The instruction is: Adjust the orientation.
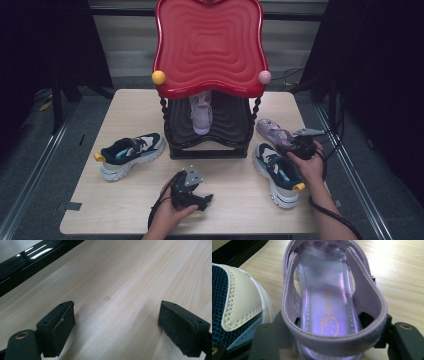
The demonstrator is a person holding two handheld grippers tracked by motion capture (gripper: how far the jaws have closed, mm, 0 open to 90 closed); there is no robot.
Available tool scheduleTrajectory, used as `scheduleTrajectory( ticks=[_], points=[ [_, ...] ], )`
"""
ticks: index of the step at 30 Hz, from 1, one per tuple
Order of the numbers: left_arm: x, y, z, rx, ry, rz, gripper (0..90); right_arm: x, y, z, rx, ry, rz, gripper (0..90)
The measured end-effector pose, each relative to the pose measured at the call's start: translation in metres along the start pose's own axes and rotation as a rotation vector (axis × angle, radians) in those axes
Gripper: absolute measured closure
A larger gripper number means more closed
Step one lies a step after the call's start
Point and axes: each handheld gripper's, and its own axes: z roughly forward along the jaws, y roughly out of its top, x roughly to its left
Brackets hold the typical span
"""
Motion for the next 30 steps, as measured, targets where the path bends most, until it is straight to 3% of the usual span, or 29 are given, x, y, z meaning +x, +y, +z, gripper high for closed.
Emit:
scheduleTrajectory(
  ticks=[15, 30],
  points=[
    [0.000, 0.000, 0.000, 0.002, 0.002, 0.001, 13.6, 0.005, -0.001, -0.002, -0.011, -0.026, 0.041, 37.5],
    [0.000, 0.000, 0.000, 0.003, 0.003, 0.001, 13.6, -0.004, -0.003, -0.016, -0.035, -0.029, 0.069, 37.6]
  ],
)
